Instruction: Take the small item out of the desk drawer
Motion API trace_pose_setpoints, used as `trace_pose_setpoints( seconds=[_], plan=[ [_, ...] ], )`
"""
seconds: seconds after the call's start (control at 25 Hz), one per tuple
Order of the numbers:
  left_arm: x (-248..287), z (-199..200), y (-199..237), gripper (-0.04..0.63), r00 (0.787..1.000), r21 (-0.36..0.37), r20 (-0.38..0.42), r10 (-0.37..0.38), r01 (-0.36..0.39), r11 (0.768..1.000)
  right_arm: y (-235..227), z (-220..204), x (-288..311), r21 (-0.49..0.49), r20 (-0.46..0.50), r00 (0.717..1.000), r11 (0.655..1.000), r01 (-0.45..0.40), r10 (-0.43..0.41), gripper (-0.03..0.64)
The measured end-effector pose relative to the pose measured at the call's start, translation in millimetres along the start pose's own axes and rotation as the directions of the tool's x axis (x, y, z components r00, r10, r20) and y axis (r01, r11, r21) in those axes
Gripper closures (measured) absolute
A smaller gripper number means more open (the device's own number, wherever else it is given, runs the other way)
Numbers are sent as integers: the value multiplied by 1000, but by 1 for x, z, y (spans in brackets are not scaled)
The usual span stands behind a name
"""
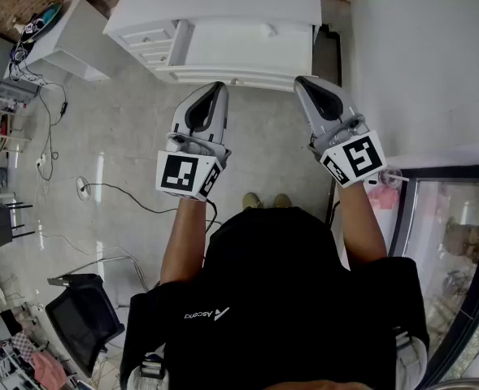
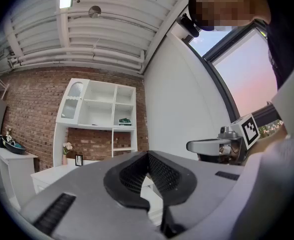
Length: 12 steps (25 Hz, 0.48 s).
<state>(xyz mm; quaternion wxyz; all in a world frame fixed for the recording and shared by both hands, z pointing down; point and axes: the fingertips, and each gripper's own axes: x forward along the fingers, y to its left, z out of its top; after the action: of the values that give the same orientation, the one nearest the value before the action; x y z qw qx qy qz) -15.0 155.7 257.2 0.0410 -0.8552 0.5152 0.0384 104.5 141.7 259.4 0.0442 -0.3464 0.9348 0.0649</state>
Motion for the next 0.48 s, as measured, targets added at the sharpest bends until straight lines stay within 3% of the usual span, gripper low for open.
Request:
trace_pose_setpoints(
  seconds=[0.48],
  plan=[
    [5, 0, -8, 597, 1000, 1, -3, 13, -13, 1000, -10, 0, -8, -22, 13, 1000, 1000, 16, -16, 614]
  ],
)
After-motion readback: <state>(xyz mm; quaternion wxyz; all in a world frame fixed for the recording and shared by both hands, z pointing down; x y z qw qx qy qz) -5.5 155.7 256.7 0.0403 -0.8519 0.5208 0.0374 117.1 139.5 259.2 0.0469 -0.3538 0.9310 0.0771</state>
